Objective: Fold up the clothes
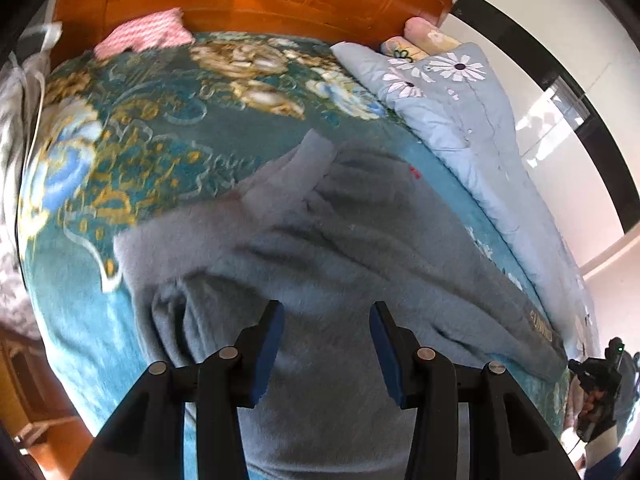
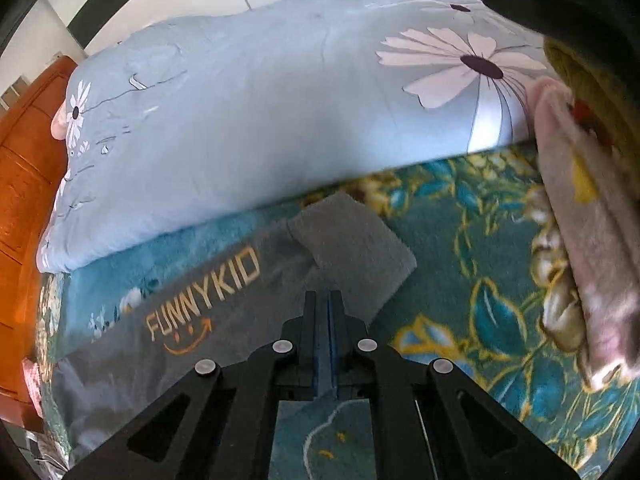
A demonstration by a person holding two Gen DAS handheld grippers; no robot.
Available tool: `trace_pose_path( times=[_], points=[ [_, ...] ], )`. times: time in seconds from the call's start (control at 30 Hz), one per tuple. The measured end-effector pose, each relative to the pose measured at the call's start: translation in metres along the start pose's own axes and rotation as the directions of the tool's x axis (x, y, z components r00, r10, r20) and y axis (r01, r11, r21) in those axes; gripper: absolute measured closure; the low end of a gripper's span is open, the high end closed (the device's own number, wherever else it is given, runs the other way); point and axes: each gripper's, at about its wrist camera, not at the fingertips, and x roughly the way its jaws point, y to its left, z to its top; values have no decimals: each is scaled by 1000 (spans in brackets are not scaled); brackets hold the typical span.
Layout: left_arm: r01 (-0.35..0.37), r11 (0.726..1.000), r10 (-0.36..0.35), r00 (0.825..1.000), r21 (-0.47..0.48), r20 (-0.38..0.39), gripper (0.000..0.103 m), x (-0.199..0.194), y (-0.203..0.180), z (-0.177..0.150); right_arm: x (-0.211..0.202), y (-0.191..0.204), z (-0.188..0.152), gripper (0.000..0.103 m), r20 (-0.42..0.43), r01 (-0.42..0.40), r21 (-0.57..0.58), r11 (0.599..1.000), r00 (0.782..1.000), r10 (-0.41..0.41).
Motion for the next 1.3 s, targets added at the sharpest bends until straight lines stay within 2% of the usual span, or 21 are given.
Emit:
trace_pose_path(
  times=[0.13,0.2,0.23,0.27,0.3,0.33,0.43,0.63,0.8,0.87,0.9,0.97,1.07,1.13,1.2,1.3],
  points=[
    [-26,999,25,999,38,31,50,4,-3,40,-15,26,-6,97,31,27,-111,993,999,-24],
    [-36,998,34,999,48,39,49,11,-3,62,-28,43,-8,95,65,22,-167,986,998,-11],
    [-37,998,35,999,48,36,49,18,-2,74,-35,50,-10,89,82,19,-193,981,997,-3],
    [-36,998,35,999,46,30,48,26,-1,87,-41,58,-11,79,90,-3,-211,977,996,22],
    [-31,999,30,999,40,22,47,33,1,98,-46,63,-13,74,95,-23,-221,975,995,45],
    [-15,1000,15,1000,23,-4,46,47,6,109,-50,67,-14,70,100,-38,-229,973,993,63],
    [25,999,-28,997,-42,-66,46,79,22,131,-55,74,-18,69,102,-51,-246,968,992,78],
    [100,984,-120,984,-151,-131,46,122,45,147,-48,63,-25,69,80,-29,-226,974,996,48],
    [196,963,-231,954,-183,-193,48,139,49,147,-38,52,-26,69,55,-25,-187,982,998,36],
    [227,956,-264,943,-186,-202,58,140,50,145,-36,52,-27,69,50,-25,-191,981,998,35],
    [237,955,-271,943,-180,-194,74,138,50,143,-35,52,-28,69,46,-25,-194,981,998,35],
    [256,952,-282,946,-167,-161,79,131,49,140,-32,53,-29,69,37,-27,-196,980,999,35],
    [245,963,-257,959,-111,-120,87,121,37,139,-26,54,-30,69,24,-36,-191,981,999,41],
    [206,976,-212,973,-71,-89,90,115,27,142,-24,55,-29,69,25,-40,-190,981,999,46],
    [156,987,-158,986,-40,-44,90,109,23,148,-25,54,-26,69,39,-36,-194,980,998,45],
    [27,998,-28,1000,-55,-12,91,114,34,163,-28,46,-19,69,61,-19,-184,983,998,31]
  ],
)
